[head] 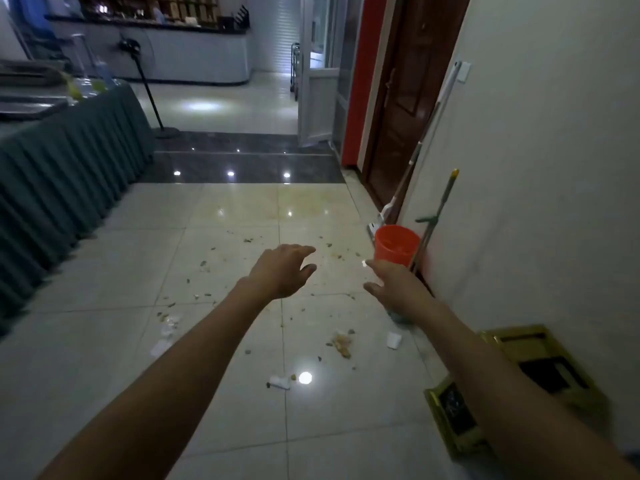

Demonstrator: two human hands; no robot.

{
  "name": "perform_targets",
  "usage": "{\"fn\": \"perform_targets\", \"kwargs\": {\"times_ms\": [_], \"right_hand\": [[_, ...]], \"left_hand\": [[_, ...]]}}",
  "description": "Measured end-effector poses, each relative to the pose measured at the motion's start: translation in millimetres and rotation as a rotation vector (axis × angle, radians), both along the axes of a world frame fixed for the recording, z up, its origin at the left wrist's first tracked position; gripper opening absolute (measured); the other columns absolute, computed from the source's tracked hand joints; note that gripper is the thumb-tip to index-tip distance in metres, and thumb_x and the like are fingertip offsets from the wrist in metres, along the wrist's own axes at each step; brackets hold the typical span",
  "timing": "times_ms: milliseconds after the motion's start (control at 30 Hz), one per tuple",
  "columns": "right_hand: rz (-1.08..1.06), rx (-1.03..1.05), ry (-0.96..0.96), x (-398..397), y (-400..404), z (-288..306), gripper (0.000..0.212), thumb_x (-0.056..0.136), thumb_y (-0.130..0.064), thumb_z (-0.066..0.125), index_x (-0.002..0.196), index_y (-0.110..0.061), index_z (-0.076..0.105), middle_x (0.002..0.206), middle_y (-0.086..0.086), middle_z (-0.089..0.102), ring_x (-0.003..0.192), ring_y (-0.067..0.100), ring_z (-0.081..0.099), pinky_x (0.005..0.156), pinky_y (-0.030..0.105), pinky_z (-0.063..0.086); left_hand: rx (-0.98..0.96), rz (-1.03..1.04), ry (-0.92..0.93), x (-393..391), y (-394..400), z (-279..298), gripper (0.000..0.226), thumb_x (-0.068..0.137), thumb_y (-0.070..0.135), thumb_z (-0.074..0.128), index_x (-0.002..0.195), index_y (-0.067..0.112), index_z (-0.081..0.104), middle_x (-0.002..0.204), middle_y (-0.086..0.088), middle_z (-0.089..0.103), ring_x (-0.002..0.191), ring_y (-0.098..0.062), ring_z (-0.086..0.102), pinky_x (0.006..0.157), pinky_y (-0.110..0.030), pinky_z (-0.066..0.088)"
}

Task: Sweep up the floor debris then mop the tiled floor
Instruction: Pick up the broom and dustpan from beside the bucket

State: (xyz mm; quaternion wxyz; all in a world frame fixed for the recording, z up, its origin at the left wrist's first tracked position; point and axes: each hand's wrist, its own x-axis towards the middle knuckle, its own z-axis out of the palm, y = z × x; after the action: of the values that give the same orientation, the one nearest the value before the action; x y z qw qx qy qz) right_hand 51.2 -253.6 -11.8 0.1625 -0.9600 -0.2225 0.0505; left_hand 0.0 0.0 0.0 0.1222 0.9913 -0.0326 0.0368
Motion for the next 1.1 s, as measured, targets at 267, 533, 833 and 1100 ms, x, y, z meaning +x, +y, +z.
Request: {"fn": "perform_targets", "kwargs": {"times_ms": [267,533,833,1100], "right_hand": [[-0.214,0.010,0.247,4.4,-58.7,-51.3,0.059,0.096,-0.040,0.058,0.150,-0.025,0.042,0.152,0.005,0.046,0.139,0.023,0.043,0.113,0.041,0.039],[-0.318,0.037,0.347,62.9,-139.6,-100.4,0.057,0.098,-0.040,0.056,0.150,-0.021,0.043,0.153,0.006,0.045,0.139,0.024,0.042,0.113,0.039,0.038],[-0.409,0.102,0.445,131.7,-217.5,-135.7,0.055,0.098,-0.037,0.057,0.148,-0.017,0.045,0.151,0.007,0.046,0.137,0.025,0.043,0.112,0.038,0.036],[-0.448,0.146,0.492,198.5,-238.4,-147.3,0.053,0.100,-0.034,0.056,0.149,-0.017,0.044,0.151,0.007,0.046,0.136,0.026,0.045,0.108,0.039,0.040]], "left_hand": [[-0.009,-0.098,0.152,38.1,-52.4,-58.4,0.054,0.104,0.045,0.045,0.154,0.026,0.038,0.153,0.000,0.049,0.137,-0.023,0.048,0.107,-0.044,0.044],[-0.040,-0.153,0.252,123.8,-126.5,-99.7,0.053,0.103,0.044,0.048,0.153,0.025,0.041,0.151,-0.002,0.052,0.134,-0.024,0.051,0.108,-0.043,0.045],[-0.050,-0.170,0.340,203.3,-207.5,-129.6,0.051,0.103,0.041,0.049,0.151,0.024,0.044,0.152,-0.001,0.051,0.138,-0.023,0.047,0.112,-0.042,0.042],[-0.057,-0.166,0.382,282.7,-231.1,-135.5,0.049,0.104,0.040,0.049,0.151,0.024,0.044,0.150,-0.002,0.052,0.135,-0.024,0.050,0.109,-0.042,0.044]]}}
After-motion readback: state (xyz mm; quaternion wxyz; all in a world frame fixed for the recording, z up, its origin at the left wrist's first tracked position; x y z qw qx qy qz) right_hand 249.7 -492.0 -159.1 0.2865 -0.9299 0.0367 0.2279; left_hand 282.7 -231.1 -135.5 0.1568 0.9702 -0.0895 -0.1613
